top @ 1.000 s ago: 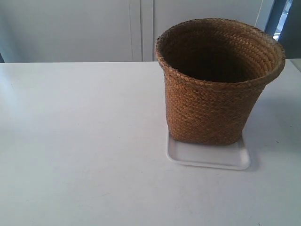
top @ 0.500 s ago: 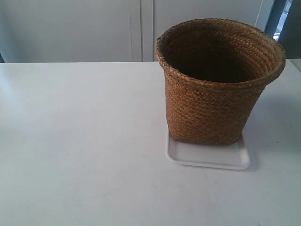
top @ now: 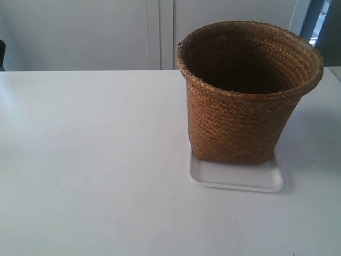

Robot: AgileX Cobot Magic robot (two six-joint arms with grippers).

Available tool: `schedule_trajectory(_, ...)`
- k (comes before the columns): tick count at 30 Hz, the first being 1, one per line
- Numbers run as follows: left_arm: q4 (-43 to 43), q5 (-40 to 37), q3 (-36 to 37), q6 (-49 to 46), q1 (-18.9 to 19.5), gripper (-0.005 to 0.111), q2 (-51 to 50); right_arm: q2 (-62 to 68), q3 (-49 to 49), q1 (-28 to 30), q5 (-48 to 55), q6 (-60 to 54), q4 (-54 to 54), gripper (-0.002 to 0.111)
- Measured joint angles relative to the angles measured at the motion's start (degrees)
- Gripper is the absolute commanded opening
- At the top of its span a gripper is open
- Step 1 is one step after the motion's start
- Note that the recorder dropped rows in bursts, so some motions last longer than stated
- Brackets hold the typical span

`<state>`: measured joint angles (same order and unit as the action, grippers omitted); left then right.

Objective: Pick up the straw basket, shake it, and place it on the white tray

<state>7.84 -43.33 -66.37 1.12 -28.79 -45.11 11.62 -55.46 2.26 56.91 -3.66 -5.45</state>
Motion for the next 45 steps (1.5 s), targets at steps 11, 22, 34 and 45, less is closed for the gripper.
schedule_trajectory(11, -2.83, -0.23, 0.00, -4.80, 0.00, 0.000, 0.00, -0.02, 0.00, 0.00, 0.00, 0.00, 0.00, 0.000)
schedule_trajectory(22, -3.27, 22.31, 17.61, -2.95, 6.72, 0.000, 0.75, -0.02, 0.00, 0.00, 0.00, 0.00, -0.17, 0.000)
schedule_trajectory(34, 0.08, 44.13, 49.29, -4.82, 21.02, 0.000, 19.10, -0.02, 0.00, 0.00, 0.00, 0.00, -0.27, 0.000)
schedule_trajectory(45, 0.08, 38.90, 65.73, -3.52, 30.59, 0.000, 44.04, -0.12, 0.00, 0.00, 0.03, 0.00, -0.27, 0.000)
